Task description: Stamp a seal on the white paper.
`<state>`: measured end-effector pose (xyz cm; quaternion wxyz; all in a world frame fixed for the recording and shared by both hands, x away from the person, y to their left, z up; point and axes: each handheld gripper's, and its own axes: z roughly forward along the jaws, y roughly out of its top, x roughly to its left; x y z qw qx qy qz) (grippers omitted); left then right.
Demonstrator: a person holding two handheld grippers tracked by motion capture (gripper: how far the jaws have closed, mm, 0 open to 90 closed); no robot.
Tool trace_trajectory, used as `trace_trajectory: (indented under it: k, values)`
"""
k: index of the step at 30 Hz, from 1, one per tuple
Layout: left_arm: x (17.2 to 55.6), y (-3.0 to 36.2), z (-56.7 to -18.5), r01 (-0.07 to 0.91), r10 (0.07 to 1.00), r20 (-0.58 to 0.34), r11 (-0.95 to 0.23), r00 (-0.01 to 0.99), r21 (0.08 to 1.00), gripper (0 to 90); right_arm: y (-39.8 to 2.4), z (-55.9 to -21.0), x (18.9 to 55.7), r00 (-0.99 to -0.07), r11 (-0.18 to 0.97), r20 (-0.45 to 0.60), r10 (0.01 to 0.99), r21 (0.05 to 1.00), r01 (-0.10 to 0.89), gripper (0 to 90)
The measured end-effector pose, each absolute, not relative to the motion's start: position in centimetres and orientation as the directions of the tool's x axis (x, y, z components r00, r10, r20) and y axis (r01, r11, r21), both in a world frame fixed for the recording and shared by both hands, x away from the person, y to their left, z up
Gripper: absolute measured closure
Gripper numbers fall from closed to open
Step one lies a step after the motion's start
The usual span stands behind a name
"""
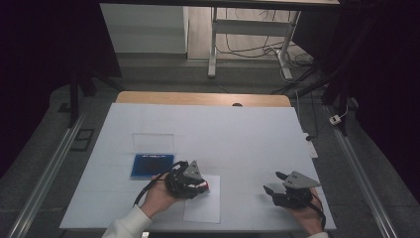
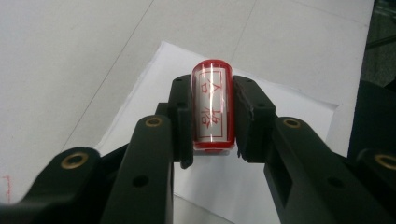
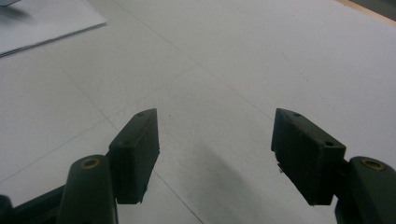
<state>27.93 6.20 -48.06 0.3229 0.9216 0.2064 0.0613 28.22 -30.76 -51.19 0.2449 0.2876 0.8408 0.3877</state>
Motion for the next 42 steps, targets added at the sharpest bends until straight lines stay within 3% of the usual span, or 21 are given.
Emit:
trace_trajectory:
  k: [42]
  values:
    - [28.0,5.1,-49.0,0.344,0.416,-0.002,-0.75,0.91,0.565,71.0,-30.7,-51.2,28.2,-0.717,0.536,-0.189,0.671,0.791,0.294,31.6]
